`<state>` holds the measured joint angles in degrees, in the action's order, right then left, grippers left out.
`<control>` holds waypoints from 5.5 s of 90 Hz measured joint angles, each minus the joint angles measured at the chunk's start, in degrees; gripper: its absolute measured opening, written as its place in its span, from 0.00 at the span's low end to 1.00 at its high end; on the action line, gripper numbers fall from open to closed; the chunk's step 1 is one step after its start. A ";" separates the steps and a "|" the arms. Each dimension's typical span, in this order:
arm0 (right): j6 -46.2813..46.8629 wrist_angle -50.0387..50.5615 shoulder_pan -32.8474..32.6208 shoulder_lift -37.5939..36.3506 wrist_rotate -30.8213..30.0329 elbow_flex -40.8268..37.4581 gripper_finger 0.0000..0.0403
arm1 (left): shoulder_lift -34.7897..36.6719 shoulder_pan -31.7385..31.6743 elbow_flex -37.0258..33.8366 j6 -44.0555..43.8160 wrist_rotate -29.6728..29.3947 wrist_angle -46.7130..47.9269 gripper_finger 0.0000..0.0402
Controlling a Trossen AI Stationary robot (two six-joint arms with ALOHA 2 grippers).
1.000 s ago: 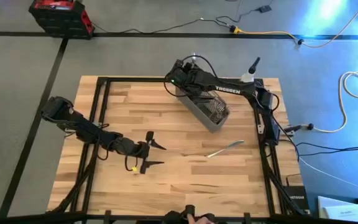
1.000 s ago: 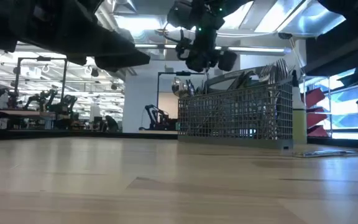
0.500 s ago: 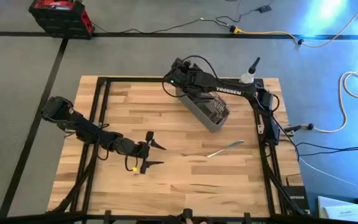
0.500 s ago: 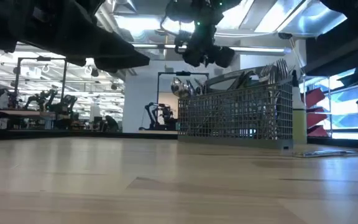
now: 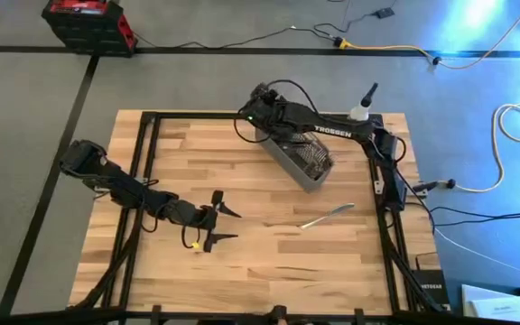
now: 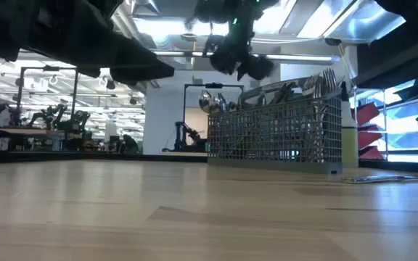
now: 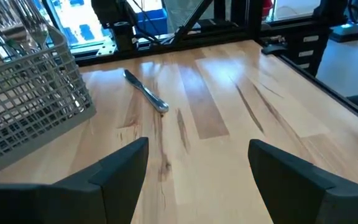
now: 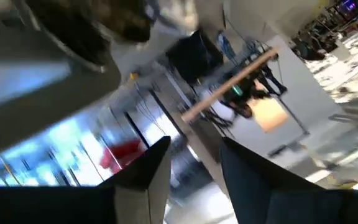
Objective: Sort silverware
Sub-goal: Put the silver spoon into the gray silverware organizer, then put the silver knife into the gray silverware organizer
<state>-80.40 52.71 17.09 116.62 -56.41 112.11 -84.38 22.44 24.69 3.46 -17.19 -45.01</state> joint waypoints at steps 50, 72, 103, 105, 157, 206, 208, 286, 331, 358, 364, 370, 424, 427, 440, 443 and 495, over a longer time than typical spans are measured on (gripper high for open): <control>34.77 31.69 -3.22 -6.77 48.64 3.76 0.15 | -0.02 0.01 0.02 0.31 0.00 -0.92 0.65; 35.19 32.42 -3.17 -3.62 50.35 -0.17 0.08 | -0.02 0.02 0.02 0.16 0.00 -0.43 0.65; 35.14 32.20 -2.57 -3.81 47.69 -0.06 0.11 | -0.02 0.02 0.02 0.02 0.02 -0.08 0.65; 35.14 32.25 -2.61 -3.81 47.30 -0.06 0.13 | -0.02 0.02 0.02 0.00 0.02 -0.09 0.65; 31.82 30.22 -0.73 -2.04 47.68 -0.26 0.09 | -0.02 0.17 0.00 -0.46 0.04 1.20 0.65; 32.45 31.61 -0.53 -2.37 48.39 -0.05 0.00 | -0.02 0.17 0.00 -0.61 0.02 1.13 0.65; 32.45 31.82 -0.53 -2.56 48.42 0.35 0.00 | -0.02 0.17 0.02 -0.58 0.04 1.13 0.65; 41.41 37.26 0.96 -6.77 49.94 22.86 0.00 | -0.22 -0.22 0.02 0.05 0.02 1.24 0.65; 40.93 37.26 3.29 0.58 51.35 22.78 0.00 | -0.24 -0.04 0.02 -0.28 0.02 1.18 0.65; 38.04 28.33 3.21 1.87 47.34 22.78 0.00 | -0.45 0.04 0.02 -0.26 0.02 1.45 0.65; 38.07 25.78 3.20 1.87 46.82 22.78 0.01 | -0.48 0.04 0.02 -0.30 0.04 1.56 0.65; 37.96 25.15 3.18 1.87 46.42 22.78 0.02 | -0.48 0.04 0.02 -0.43 0.02 1.75 0.65; 44.64 29.41 1.65 0.98 35.59 22.80 0.33 | -0.48 0.02 0.02 -1.11 0.02 2.51 0.65; 45.97 31.25 0.89 0.76 37.99 22.89 0.33 | -0.48 0.02 0.02 -1.18 0.02 2.51 0.65; 52.37 37.40 -3.63 0.61 60.45 22.56 0.31 | -0.51 -0.04 0.00 -3.86 -0.84 1.10 0.65; 54.56 36.78 -4.82 0.09 64.87 21.62 0.30 | -0.91 -0.10 0.02 -5.17 -1.18 -0.89 0.65; 87.17 18.10 -21.97 -29.50 70.11 -40.15 0.03 | -31.11 -0.74 24.03 0.53 -0.71 -5.15 0.65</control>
<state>6.77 70.81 -4.88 87.12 13.70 71.95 -115.49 21.69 48.72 4.00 -17.90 -50.16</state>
